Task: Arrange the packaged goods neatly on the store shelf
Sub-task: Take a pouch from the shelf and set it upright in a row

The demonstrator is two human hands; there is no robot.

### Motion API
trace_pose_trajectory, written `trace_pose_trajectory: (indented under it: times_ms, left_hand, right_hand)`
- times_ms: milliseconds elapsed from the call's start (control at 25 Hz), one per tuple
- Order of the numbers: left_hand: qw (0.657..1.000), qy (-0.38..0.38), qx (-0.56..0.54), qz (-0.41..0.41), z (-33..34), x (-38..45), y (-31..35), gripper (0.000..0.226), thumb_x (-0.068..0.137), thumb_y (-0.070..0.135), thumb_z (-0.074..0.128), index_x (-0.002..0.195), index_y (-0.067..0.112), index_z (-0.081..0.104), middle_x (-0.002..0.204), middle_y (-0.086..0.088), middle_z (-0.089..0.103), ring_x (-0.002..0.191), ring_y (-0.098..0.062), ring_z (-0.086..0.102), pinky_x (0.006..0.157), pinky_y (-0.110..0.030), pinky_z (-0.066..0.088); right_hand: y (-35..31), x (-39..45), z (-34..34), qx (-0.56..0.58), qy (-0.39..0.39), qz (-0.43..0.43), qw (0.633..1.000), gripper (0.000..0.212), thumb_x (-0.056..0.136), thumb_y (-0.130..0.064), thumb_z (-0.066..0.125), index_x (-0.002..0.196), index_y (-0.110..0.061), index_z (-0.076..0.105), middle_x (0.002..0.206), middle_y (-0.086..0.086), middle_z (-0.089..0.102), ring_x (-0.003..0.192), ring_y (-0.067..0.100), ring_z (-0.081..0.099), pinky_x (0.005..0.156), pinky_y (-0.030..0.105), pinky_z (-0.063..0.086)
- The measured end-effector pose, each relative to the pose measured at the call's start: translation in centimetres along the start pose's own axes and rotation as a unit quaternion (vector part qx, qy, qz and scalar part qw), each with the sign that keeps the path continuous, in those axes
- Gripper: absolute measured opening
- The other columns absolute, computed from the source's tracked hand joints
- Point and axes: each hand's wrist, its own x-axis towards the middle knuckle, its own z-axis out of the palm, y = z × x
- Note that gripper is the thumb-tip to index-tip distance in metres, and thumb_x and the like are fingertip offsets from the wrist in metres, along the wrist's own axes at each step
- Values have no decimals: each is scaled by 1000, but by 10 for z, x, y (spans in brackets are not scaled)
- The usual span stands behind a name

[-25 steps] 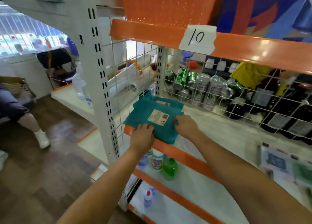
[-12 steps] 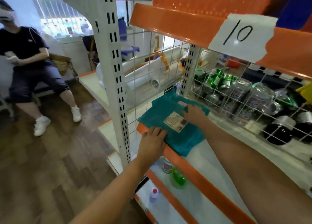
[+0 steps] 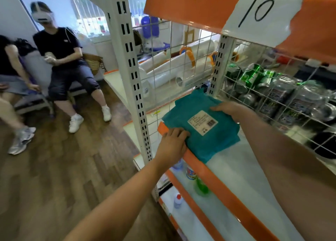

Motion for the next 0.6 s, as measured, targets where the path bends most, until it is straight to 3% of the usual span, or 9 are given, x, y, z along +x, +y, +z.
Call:
trace_pose_trajectory:
  times_ms: [160,280,400,480,600]
  left_hand:
    - [999,-8,-4,-33,-8,7,-4,46,89,32,25,113,14,60,116,-5,58,110,-26,52,90,-36,39]
    - [999,6,-4,-38,-13,9,-14,30,96,22,38,118,15,57,121,-4,54,114,-24,46,94,-33,33]
    - [1000,-3,-5,-21,-22,12,-23,30,97,21,39,121,16,56,124,-6,53,116,-25,45,93,-32,34]
    - [1000,-19,-13,-11,-30,11,-27,31,98,21,37,123,16,55,125,-6,52,116,-25,44,93,-32,35]
    - [999,-42,-30,7,-38,7,-33,32,99,23,36,124,18,54,127,-6,52,118,-25,43,95,-32,34]
  right_hand:
    - [5,-24,-18,97,30,-14,995,26,86,-18,67,108,-4,62,88,13,72,70,27,68,64,38,58]
    - [16,-48,-36,160,76,-24,984,35,86,-16,67,117,-2,60,84,12,72,71,26,68,68,40,59]
    - [31,-75,-45,226,127,-32,965,38,89,-13,62,123,2,56,63,7,72,58,22,69,65,37,60]
    - [41,-97,-41,280,153,-40,947,37,92,-12,57,125,3,54,59,5,71,52,19,68,73,41,56]
    - [58,-127,-26,344,199,-39,917,35,96,-12,51,129,0,51,59,5,71,68,25,66,79,44,49]
